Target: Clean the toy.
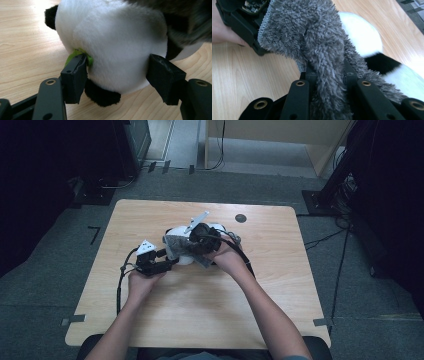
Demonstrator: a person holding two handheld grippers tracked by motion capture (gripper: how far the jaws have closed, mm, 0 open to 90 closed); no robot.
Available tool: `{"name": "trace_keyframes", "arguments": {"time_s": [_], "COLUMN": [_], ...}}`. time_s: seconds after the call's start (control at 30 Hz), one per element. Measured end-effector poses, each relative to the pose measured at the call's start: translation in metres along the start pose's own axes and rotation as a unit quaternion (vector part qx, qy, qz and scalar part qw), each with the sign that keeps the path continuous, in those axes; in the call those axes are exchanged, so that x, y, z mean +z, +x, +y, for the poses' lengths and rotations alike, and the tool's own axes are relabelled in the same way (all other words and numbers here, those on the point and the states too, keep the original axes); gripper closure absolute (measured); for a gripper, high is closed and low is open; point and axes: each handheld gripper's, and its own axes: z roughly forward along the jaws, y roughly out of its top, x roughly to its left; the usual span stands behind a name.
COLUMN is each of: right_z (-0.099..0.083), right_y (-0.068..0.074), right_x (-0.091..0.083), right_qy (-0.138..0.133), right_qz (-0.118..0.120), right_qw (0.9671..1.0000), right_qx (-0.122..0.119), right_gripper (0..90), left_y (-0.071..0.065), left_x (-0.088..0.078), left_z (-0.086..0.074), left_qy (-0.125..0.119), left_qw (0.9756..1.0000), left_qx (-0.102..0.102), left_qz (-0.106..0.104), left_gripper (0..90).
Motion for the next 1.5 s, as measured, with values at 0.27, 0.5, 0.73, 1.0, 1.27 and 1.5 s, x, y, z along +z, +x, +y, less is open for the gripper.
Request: {"name": "trace_keyframes", "arguments": {"time_s": [0.27, 0.5, 0.73, 1.0, 1.27, 1.5], "right_z": [0.005, -0.01, -0.037, -0.068, -0.107, -0.115], "right_y": [0.002, -0.006, -0.016, -0.032, -0.054, -0.061], "right_x": [0.016, -0.001, -0.025, -0.055, -0.067, -0.052], "right_qy": [0.019, 0.011, 0.0, -0.024, -0.048, -0.042], "right_qz": [0.009, -0.002, -0.02, -0.047, -0.073, -0.07], "right_qw": [0.9998, 0.9998, 0.9991, 0.9961, 0.9887, 0.9877], "right_qx": [-0.001, 0.015, 0.037, 0.071, 0.122, 0.133], "right_gripper": [74.2, 73.9, 73.8, 73.6, 73.3, 73.6], "left_y": [0.0, 0.0, 0.0, 0.0, 0.001, 0.0], "left_x": [0.0, 0.001, 0.001, 0.001, 0.001, 0.0], "left_z": [0.0, 0.0, 0.0, 0.0, 0.001, 0.003], "left_qy": [-0.001, -0.001, -0.001, -0.003, 0.0, 0.01], "left_qw": [1.0, 1.0, 1.0, 1.0, 1.0, 0.9999], "left_qx": [-0.002, 0.0, -0.001, 0.002, 0.0, 0.0], "left_qz": [0.0, -0.001, -0.001, -0.002, -0.004, -0.007], "left_gripper": [33.6, 34.1, 34.1, 34.2, 34.0, 32.9]}}
